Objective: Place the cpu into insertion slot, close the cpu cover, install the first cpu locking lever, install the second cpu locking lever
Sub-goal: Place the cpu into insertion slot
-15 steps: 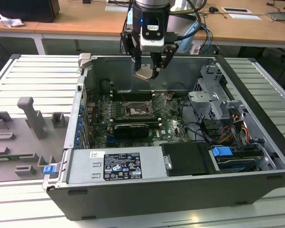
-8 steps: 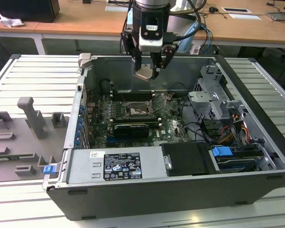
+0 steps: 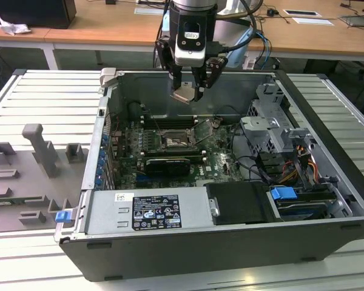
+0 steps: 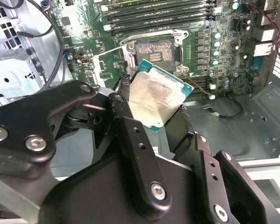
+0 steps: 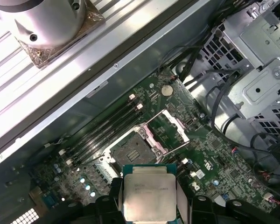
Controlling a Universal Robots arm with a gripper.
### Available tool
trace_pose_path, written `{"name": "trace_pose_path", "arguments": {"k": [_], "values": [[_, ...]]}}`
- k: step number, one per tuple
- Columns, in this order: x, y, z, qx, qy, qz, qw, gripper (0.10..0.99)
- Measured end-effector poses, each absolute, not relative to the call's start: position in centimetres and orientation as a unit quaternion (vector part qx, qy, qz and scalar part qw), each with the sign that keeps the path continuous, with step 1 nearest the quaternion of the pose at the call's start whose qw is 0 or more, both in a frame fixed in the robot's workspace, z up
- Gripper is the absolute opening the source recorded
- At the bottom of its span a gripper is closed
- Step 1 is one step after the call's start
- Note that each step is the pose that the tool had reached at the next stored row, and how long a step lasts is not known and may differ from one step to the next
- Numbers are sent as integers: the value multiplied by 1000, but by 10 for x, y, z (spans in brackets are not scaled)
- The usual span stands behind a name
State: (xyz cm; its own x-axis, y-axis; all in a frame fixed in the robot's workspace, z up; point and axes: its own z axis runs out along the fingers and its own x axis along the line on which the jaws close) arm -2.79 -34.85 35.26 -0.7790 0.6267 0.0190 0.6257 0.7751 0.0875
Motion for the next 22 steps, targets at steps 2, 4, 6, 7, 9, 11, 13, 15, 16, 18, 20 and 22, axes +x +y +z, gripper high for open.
{"name": "trace_pose_path", "arguments": {"k": [2,4,6,7,9,11,13,15,16,18,20,22], "values": [[-28,-348,353,338,940,44,6,541],[-28,-348,353,342,939,44,6,541],[-28,-348,352,346,937,44,6,541],[-28,-348,352,347,937,44,6,541],[-28,-348,352,351,935,44,7,541],[-28,-348,352,355,934,44,7,541],[-28,-348,352,359,932,44,7,541],[-28,-348,352,362,931,44,7,541],[-28,-348,352,364,930,44,7,541],[-28,-348,352,366,929,44,7,541],[-28,-348,352,372,927,44,8,541],[-28,-348,352,377,925,44,8,541]]}}
